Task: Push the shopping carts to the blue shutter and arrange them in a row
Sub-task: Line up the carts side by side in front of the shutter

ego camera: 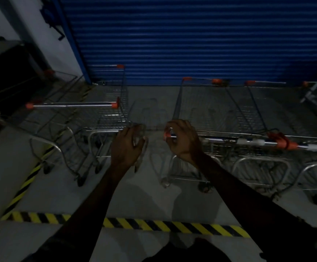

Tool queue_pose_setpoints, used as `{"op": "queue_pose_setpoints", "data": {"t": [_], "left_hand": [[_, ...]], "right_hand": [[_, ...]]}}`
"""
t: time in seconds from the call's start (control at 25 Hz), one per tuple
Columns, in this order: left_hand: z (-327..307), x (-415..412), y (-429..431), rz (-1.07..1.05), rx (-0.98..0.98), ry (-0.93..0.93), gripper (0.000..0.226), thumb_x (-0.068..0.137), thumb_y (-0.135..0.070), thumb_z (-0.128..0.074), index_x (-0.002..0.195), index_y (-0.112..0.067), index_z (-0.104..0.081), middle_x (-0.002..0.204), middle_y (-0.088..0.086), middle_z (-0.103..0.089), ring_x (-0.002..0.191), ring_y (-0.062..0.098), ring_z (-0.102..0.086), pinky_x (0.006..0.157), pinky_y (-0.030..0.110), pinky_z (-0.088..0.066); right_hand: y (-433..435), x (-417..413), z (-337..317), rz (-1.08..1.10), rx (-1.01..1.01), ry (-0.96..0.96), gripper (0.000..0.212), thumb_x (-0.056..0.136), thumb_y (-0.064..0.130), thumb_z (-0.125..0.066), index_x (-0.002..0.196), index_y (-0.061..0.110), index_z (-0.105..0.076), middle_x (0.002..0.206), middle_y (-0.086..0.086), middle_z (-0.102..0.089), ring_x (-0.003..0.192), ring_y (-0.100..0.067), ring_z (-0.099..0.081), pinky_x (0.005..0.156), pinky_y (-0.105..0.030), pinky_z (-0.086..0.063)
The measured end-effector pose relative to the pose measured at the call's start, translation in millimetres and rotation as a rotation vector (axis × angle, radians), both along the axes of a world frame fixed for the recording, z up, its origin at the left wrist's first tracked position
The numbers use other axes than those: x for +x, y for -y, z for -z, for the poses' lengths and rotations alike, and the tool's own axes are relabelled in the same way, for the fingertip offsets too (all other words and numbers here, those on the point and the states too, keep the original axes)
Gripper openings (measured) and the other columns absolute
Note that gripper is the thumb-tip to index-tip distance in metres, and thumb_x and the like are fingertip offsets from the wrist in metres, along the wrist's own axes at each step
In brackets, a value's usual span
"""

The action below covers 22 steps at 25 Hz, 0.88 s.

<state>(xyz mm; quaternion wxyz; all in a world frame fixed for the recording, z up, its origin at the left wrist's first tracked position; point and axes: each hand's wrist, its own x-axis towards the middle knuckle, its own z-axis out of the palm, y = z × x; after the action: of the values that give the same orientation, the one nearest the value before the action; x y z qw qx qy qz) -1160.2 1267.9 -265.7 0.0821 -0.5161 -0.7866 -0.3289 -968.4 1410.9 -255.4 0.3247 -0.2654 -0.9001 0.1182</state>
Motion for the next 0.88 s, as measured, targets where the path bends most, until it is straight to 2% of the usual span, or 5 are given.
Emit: {"op": "queue_pose_setpoints", "data": {"t": [0.28, 0.44, 0.6, 0.72, 0.88], "left_hand": [[2, -87, 19, -0.042, -0.009, -0.012, 0.043, 0.089, -0.052, -0.062, 0.123, -0.026, -0.059, 0.105, 0.000, -0.065, 0.098, 0.027, -0.062, 0.081, 0.040, -0.048], [-2, -141, 26, -0.066, -0.032, -0.004, 0.056, 0.082, -0.053, -0.058, 0.129, -0.022, -0.059, 0.111, 0.003, -0.064, 0.104, 0.032, -0.060, 0.083, 0.047, -0.050], [-10, -201, 25, -0.126, -0.004, -0.007, 0.059, 0.079, -0.057, -0.054, 0.126, -0.021, -0.062, 0.105, 0.000, -0.065, 0.097, 0.030, -0.062, 0.079, 0.043, -0.050], [-5, -239, 21, -0.161, -0.024, 0.014, 0.067, 0.077, -0.062, -0.060, 0.131, -0.023, -0.058, 0.109, 0.002, -0.063, 0.097, 0.028, -0.062, 0.079, 0.041, -0.050], [12, -292, 12, -0.156, -0.107, 0.074, 0.076, 0.074, -0.059, -0.059, 0.142, -0.027, -0.047, 0.130, 0.006, -0.057, 0.111, 0.034, -0.060, 0.087, 0.050, -0.052]], "right_hand": [[6, -100, -3, -0.065, -0.008, 0.092, 0.052, 0.081, 0.032, -0.066, 0.131, 0.019, -0.060, 0.129, -0.002, -0.060, 0.117, -0.029, -0.054, 0.094, -0.045, -0.048], [-7, -168, -4, -0.124, -0.044, 0.052, 0.052, 0.079, 0.027, -0.066, 0.130, 0.016, -0.062, 0.127, -0.005, -0.062, 0.116, -0.030, -0.054, 0.092, -0.044, -0.049], [-15, -235, -5, -0.227, -0.038, 0.088, 0.053, 0.078, 0.028, -0.064, 0.130, 0.017, -0.062, 0.124, -0.005, -0.063, 0.111, -0.031, -0.056, 0.089, -0.044, -0.051], [-20, -274, -2, -0.241, -0.040, 0.165, 0.057, 0.078, 0.035, -0.057, 0.133, 0.016, -0.060, 0.130, -0.005, -0.061, 0.114, -0.032, -0.055, 0.090, -0.046, -0.051], [-28, -325, 10, -0.228, -0.104, 0.307, 0.066, 0.078, 0.027, -0.068, 0.142, 0.019, -0.053, 0.145, -0.005, -0.052, 0.130, -0.031, -0.047, 0.100, -0.049, -0.047]]}}
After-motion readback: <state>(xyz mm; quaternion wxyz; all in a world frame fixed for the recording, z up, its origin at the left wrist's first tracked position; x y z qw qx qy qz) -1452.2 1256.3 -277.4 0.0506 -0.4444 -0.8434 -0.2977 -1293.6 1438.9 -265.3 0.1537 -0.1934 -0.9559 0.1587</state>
